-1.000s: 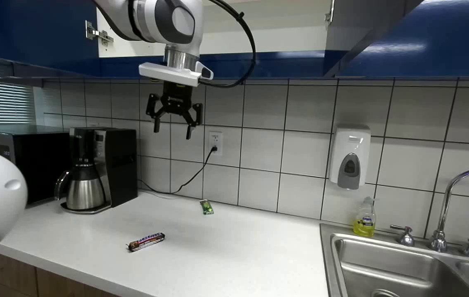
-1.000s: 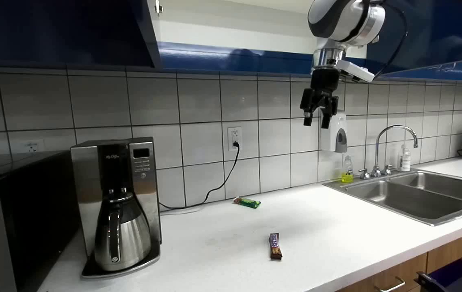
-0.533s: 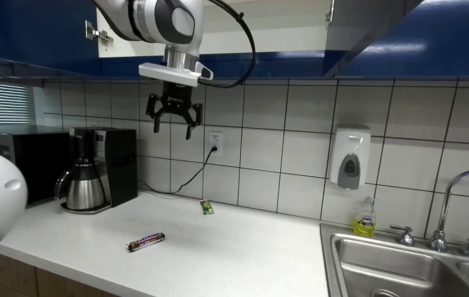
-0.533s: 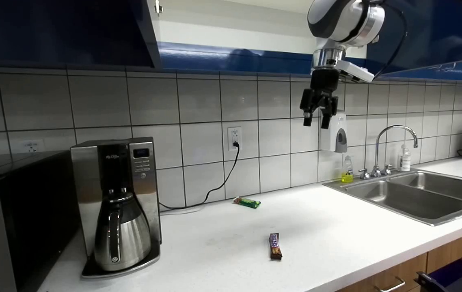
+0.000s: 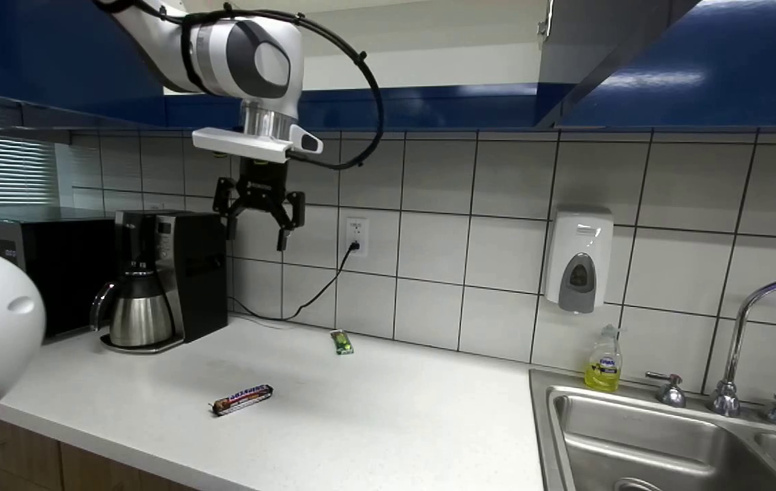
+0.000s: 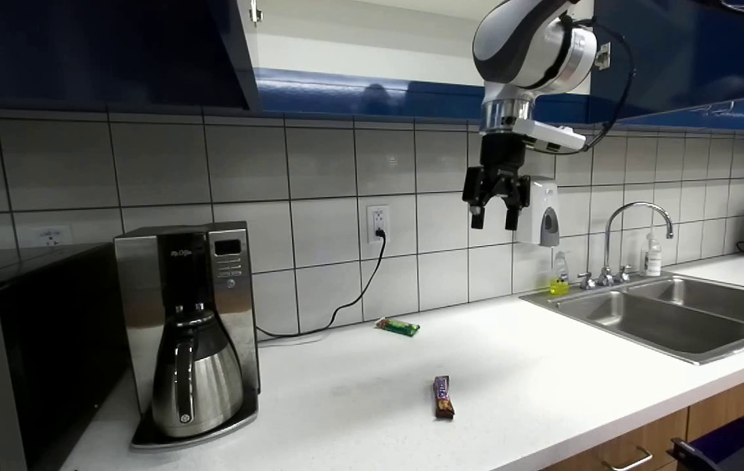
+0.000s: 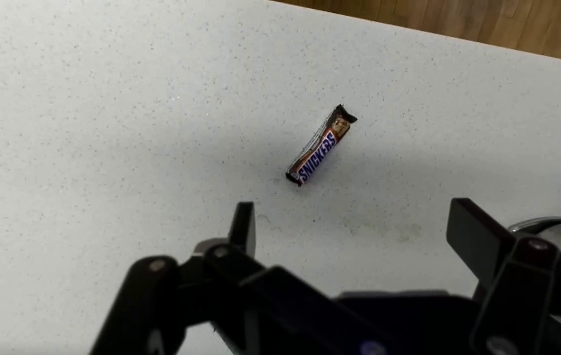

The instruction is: Put the brown snack bar in the top cabinet

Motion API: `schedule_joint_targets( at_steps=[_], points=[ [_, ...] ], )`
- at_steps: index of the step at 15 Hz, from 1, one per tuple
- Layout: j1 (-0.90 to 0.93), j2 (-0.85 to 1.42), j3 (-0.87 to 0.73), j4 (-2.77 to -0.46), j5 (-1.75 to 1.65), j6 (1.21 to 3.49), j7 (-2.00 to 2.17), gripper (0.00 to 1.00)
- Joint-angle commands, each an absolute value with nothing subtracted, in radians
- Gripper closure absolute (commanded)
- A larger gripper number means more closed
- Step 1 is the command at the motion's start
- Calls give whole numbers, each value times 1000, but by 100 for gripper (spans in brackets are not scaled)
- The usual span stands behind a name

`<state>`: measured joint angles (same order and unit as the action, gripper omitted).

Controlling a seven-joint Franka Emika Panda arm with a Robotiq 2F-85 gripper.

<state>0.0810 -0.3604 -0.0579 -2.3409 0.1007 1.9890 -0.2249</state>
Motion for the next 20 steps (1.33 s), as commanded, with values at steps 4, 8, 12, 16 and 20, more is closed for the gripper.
schedule_joint_targets(
  at_steps=[4, 8, 12, 16, 20],
  points=[
    [75, -308, 52, -2445, 81, 2118, -12, 0],
    [84, -217, 77, -2454, 94, 2183, 46, 0],
    [92, -101, 83, -2429, 107, 2239, 67, 0],
    [104, 22, 87, -2389, 104, 2291, 71, 0],
    [116, 124, 89, -2341, 98, 2308, 79, 0]
  ],
)
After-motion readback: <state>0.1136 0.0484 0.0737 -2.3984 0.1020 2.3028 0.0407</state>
